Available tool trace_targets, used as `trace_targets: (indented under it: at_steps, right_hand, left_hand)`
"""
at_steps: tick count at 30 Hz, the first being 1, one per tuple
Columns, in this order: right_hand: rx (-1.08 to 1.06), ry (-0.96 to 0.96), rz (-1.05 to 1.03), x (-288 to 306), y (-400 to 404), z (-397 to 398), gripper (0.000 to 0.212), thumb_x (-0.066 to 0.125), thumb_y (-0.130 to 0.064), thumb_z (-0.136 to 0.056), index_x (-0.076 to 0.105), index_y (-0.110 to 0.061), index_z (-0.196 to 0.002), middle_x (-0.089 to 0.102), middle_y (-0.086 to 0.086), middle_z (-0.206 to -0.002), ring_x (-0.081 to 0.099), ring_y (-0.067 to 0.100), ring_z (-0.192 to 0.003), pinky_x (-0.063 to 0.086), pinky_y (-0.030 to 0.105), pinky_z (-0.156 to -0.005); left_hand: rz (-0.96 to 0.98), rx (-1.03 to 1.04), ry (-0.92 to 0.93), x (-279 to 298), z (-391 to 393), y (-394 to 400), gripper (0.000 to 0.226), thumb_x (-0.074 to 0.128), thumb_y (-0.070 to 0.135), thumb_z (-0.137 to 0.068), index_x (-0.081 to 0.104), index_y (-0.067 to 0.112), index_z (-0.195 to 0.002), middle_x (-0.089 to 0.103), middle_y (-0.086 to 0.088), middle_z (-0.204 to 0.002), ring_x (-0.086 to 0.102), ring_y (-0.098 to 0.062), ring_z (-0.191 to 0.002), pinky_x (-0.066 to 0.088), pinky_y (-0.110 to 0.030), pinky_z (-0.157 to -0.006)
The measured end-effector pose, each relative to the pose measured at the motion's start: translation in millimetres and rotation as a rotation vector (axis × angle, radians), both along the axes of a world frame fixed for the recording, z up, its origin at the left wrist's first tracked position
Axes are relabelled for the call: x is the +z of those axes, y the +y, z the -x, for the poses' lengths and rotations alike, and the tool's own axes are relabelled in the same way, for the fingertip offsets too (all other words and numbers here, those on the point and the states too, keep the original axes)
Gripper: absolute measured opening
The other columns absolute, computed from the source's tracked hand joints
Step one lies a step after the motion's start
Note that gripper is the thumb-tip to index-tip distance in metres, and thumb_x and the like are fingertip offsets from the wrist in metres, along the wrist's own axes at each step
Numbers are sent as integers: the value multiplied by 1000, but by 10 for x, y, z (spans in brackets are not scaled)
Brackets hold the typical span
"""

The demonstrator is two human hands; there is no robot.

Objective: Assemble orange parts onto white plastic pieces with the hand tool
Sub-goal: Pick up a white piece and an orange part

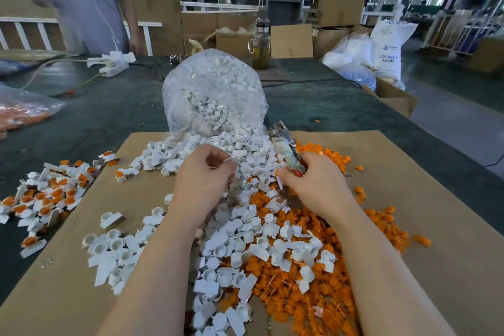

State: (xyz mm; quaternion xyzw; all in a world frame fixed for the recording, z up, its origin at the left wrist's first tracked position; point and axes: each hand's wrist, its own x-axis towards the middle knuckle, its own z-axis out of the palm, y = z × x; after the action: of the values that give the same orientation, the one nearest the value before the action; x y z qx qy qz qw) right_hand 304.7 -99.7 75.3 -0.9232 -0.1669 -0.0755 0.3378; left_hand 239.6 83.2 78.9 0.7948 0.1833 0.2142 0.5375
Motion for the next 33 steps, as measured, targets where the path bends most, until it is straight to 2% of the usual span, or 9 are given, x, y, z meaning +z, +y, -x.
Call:
trace_targets:
  at_steps: [3, 8, 12, 15, 19, 23, 25, 28, 33]
  right_hand:
    - [20, -21, -83, 18, 24, 9, 24, 66, -41, -89, 56, -22, -78, 57, -5, -72, 52, 10, -62, 32, 23, -52]
    - [65, -3, -214, 5, 37, 15, 13, 67, -35, -89, 64, -23, -92, 62, -11, -78, 58, 6, -68, 45, 23, -59]
    - [98, -10, -281, 8, 50, 20, 8, 67, -30, -90, 60, -30, -92, 62, -16, -80, 58, -8, -76, 41, 10, -53]
    - [122, -5, -361, 9, 58, 29, 6, 68, -26, -90, 62, -27, -91, 59, -15, -73, 56, -13, -68, 39, 4, -51]
    - [149, -5, -447, 19, 60, 40, 11, 68, -26, -90, 66, -18, -96, 59, -21, -60, 55, -11, -58, 39, 5, -50]
    - [167, -41, -487, 35, 84, 64, 6, 69, -28, -90, 64, -25, -91, 63, -15, -66, 57, -7, -60, 41, 7, -52]
    - [188, -66, -504, 41, 103, 81, 6, 69, -26, -90, 63, -26, -88, 61, -22, -61, 55, -8, -57, 40, 7, -52]
    - [215, -102, -513, 35, 146, 116, 8, 69, -22, -90, 62, -25, -88, 57, -33, -59, 55, -10, -56, 40, 5, -52]
    - [173, -163, -497, 21, 199, 143, 9, 70, -28, -89, 62, -25, -91, 60, -18, -68, 59, -3, -67, 44, 13, -60]
  left_hand:
    - [420, -78, -88, 50, 5, -20, 9, 70, 11, -90, 68, 18, -96, 76, -2, -76, 75, -18, -74, 60, -31, -74]
    - [601, -177, -115, 98, 26, -26, 14, 64, 6, -92, 76, 14, -93, 77, -8, -86, 75, -18, -80, 59, -23, -69]
    - [624, -276, -113, 122, 58, -33, 21, 59, -4, -92, 74, 9, -99, 77, -15, -88, 75, -21, -87, 59, -22, -73]
    - [632, -314, -128, 134, 64, -45, 26, 60, -10, -88, 72, 7, -102, 77, -14, -87, 75, -19, -85, 59, -21, -73]
    - [599, -246, -123, 129, 53, -52, 17, 71, 6, -81, 73, 7, -98, 76, -8, -79, 72, -14, -70, 57, -20, -64]
    - [562, -197, -114, 125, 55, -72, 29, 79, 28, -63, 75, 11, -86, 75, -2, -80, 68, -13, -71, 57, -26, -70]
    - [591, -181, -130, 125, 53, -92, 18, 80, 21, -69, 75, 9, -82, 76, -7, -82, 72, -17, -76, 58, -28, -73]
    - [604, -139, -140, 137, 58, -139, 4, 77, 10, -81, 74, 6, -81, 76, -12, -76, 74, -19, -70, 58, -23, -62]
    - [534, -114, -115, 137, 55, -233, 7, 79, 9, -80, 76, 10, -74, 75, -12, -71, 74, -20, -66, 59, -25, -58]
